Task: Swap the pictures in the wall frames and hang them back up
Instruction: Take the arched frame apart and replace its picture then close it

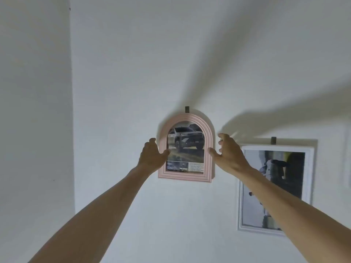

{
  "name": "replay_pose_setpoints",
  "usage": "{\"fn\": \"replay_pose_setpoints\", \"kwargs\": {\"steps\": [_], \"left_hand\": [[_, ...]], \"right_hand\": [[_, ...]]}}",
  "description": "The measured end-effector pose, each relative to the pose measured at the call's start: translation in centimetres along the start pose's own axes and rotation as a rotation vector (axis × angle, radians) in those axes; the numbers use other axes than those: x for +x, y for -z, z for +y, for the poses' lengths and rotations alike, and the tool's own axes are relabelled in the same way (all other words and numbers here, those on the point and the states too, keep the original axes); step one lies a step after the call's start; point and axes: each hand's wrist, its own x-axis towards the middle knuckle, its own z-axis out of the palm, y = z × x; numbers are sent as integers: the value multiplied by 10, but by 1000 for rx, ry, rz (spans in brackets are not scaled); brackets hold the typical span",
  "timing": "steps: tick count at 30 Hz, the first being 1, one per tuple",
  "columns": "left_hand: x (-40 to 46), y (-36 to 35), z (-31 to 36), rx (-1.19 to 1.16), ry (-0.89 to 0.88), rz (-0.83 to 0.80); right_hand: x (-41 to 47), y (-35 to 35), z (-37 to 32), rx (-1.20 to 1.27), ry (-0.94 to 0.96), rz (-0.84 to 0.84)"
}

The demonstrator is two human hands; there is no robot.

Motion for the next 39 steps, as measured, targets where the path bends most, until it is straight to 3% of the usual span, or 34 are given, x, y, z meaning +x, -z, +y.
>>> {"fn": "replay_pose_setpoints", "kwargs": {"steps": [4, 9, 18, 24, 30, 39], "left_hand": [[16, -15, 2, -139, 67, -14], [26, -26, -1, -254, 91, 100], [16, -10, -14, -375, 79, 126], [-13, 3, -33, -483, 128, 33], [-62, 8, -62, -605, 260, -180], [-175, -31, -108, -662, 432, -352]], "right_hand": [[14, -14, 6, 74, -7, 55], [25, -30, 8, 139, 19, 170], [18, -22, -2, 265, -26, 138], [-24, -22, -11, 303, -148, 74], [-84, -37, -10, 309, -316, 19], [-214, -82, 21, 237, -583, -56]]}}
